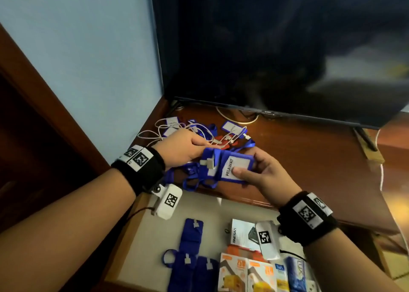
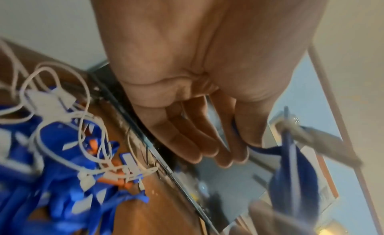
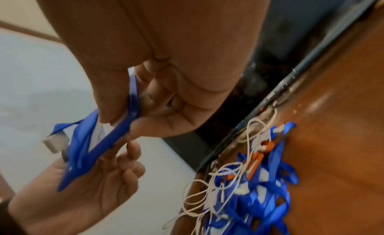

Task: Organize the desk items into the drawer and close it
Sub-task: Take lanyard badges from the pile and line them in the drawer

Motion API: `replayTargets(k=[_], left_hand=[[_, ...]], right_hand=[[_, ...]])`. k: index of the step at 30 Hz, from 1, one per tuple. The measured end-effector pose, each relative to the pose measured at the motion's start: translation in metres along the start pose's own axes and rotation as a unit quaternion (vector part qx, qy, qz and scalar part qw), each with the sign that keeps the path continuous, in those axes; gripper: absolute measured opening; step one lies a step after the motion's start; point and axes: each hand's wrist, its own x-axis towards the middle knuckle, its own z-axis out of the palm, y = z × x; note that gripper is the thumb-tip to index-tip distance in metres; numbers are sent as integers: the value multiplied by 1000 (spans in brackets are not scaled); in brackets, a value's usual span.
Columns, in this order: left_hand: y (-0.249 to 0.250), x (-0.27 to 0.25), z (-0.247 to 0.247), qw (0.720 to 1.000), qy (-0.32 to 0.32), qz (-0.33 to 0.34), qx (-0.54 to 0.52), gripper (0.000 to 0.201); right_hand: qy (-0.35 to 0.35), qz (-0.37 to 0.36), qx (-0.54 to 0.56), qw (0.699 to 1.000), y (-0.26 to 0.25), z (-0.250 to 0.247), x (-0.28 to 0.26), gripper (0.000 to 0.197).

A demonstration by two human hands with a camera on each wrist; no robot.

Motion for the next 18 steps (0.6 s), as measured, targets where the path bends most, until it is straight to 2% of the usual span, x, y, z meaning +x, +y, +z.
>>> replayTargets(k=[1,3,6,10,14,18], left_hand=[[-5,-4,8,996,13,-13,-87,15],[-12,-11,26,959,22,-56,-276,21],[-15,-20,47,898,49,-84,-428,30],[-22,-25,63,861,89,-100,-490,27],[-35,-33,74,838,61,-99,-533,36],[-33,-45,76,821,38,-81,-564,40]], right_hand=[[15,8,36,999,2,4,-1,41],[45,24,131,990,5,17,-4,32],[84,49,244,965,13,37,-5,18],[110,77,296,946,35,57,-8,18],[115,115,336,928,44,63,-16,19],[120,124,366,915,47,61,-25,26]])
